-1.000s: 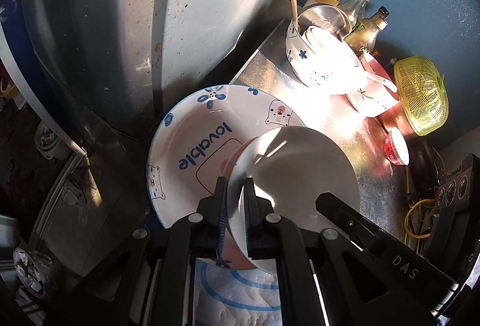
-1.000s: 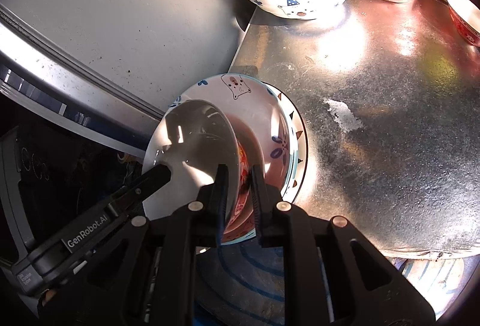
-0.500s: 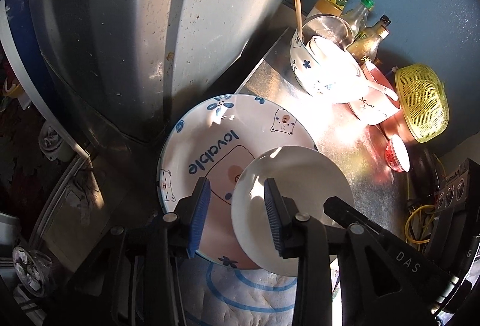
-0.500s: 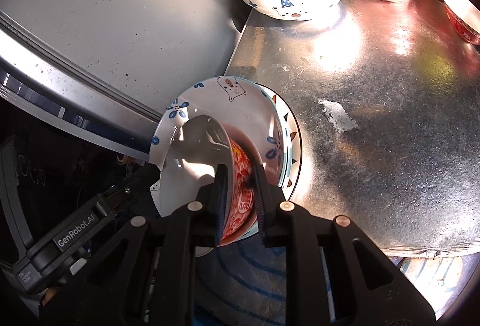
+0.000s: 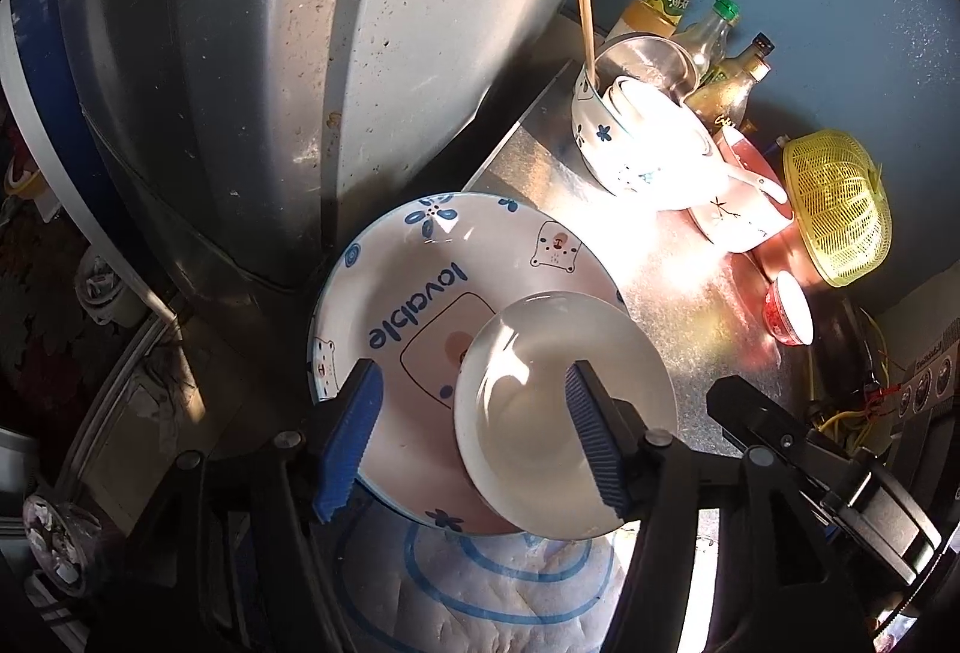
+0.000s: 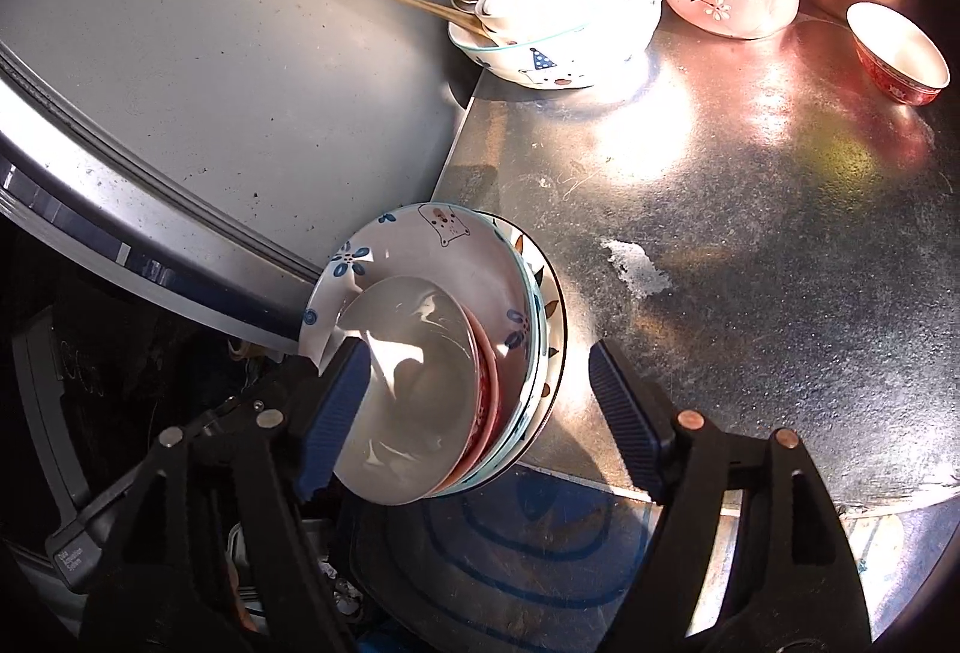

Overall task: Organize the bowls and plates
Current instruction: 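Withdraw both grippers from the stacked bowls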

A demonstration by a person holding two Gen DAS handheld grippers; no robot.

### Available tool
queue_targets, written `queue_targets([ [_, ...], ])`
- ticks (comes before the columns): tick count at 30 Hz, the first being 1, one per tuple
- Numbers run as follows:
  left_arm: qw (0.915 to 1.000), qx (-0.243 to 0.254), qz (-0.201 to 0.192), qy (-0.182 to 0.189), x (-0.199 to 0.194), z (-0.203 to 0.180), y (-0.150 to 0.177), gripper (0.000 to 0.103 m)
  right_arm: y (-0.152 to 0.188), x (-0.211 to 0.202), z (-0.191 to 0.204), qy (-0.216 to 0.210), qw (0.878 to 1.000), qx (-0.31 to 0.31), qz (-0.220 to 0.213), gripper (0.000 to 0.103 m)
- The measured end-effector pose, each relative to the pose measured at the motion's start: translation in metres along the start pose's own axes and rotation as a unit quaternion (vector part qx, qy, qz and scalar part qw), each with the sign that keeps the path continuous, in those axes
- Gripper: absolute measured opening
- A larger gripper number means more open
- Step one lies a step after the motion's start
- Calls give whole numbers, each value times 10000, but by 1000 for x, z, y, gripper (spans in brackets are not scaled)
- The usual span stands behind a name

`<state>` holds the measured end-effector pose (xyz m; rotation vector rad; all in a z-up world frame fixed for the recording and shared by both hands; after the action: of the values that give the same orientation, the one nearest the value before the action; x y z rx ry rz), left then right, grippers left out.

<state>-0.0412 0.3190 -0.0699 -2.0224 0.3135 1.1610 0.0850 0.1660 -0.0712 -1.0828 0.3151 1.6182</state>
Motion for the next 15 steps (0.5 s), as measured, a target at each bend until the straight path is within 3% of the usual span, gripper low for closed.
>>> queue_targets([
  [2,10000,49,-42,-60,-2,-3,-1,86,0,-3,-3,64,10000,-15,-44,100],
  [6,9999,86,-40,-99,-3,-6,-1,88,-2,-6,-8,210,9997,-12,-91,102],
  [8,9999,90,-95,-78,-6,-8,-1,101,-2,-9,-12,220,9997,12,-131,103],
  [15,9997,172,-159,-87,-8,-16,-2,102,-1,-17,-21,254,9995,53,-190,103],
])
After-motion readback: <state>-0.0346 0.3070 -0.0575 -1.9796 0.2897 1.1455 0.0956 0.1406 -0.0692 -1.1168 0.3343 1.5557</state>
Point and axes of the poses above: each gripper's, at about its wrist camera, not at the fingertips, and x roughly the way its jaws point, z to its left, y to its underside, the point moved 4 cm from there along x, roughly the way its jaws point, and after that the axes turned 8 degrees about x, right-handed, at the moved point
